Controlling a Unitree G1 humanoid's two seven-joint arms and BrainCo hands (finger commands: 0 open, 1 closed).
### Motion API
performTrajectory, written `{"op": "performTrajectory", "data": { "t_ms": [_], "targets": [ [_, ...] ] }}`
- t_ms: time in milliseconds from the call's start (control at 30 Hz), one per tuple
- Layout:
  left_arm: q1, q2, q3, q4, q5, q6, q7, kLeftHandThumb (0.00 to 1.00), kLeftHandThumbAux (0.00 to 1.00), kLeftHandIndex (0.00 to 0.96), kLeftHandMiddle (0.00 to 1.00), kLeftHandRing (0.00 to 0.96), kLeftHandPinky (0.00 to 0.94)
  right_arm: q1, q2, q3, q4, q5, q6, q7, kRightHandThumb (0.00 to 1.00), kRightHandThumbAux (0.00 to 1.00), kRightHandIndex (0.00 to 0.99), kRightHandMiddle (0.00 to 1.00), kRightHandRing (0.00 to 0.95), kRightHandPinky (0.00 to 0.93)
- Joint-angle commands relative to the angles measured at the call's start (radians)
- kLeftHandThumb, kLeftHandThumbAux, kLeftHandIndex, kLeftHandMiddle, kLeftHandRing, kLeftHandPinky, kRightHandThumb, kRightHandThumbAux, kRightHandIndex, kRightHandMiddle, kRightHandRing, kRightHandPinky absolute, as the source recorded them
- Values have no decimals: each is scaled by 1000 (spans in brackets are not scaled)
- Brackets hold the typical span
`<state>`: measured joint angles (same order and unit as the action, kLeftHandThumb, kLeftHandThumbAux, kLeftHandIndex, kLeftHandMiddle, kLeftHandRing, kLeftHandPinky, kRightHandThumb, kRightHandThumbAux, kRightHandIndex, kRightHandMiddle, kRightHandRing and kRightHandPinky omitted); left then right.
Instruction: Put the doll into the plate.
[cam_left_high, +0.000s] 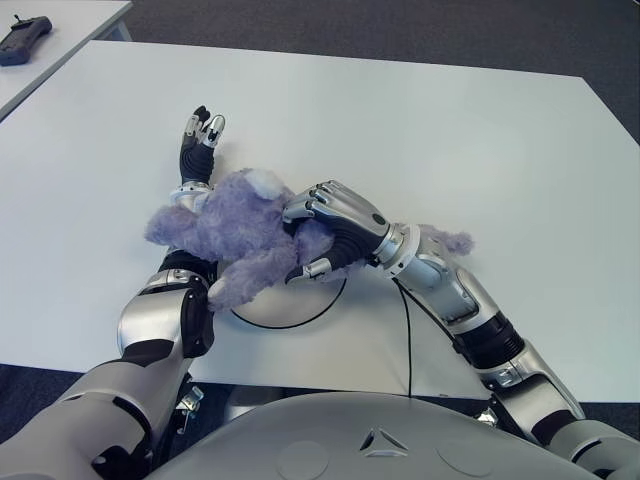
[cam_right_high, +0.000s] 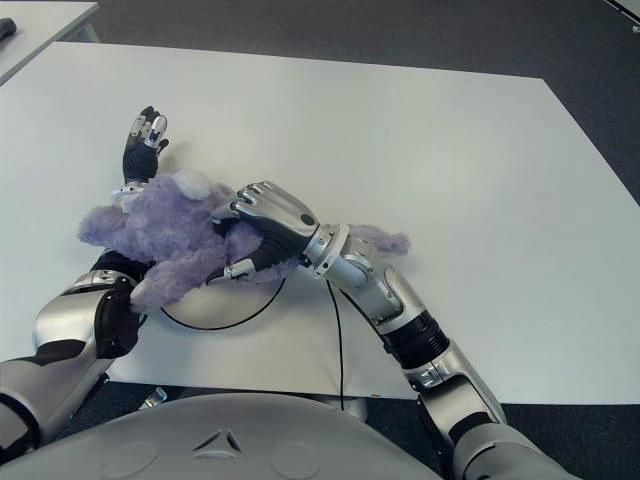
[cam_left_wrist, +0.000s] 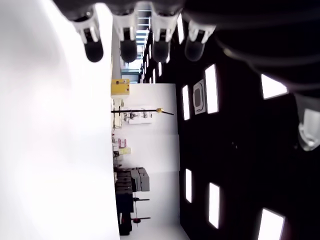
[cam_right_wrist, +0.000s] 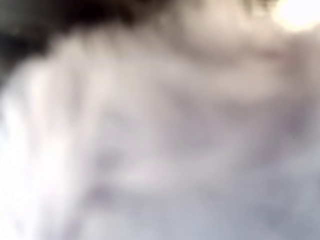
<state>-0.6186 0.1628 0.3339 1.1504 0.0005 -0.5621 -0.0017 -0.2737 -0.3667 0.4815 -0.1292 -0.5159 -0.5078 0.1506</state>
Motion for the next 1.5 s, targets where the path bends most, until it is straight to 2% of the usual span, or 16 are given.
{"op": "performTrajectory", "data": {
  "t_ms": [33,733,1500],
  "targets": [
    [245,-127,-7,181,-3,52,31,0,342,30,21,0,0,13,6,-15,23,11,4,22,103,263,0,0,0,0],
    [243,-125,-38,175,24,39,54,0,340,35,38,9,0,-9,24,-42,57,7,-32,-5,107,255,0,0,0,0],
    [247,-129,-22,170,-1,18,5,0,359,24,38,1,0,-21,46,-60,105,-10,-51,-34,94,253,0,0,0,0]
  ]
}}
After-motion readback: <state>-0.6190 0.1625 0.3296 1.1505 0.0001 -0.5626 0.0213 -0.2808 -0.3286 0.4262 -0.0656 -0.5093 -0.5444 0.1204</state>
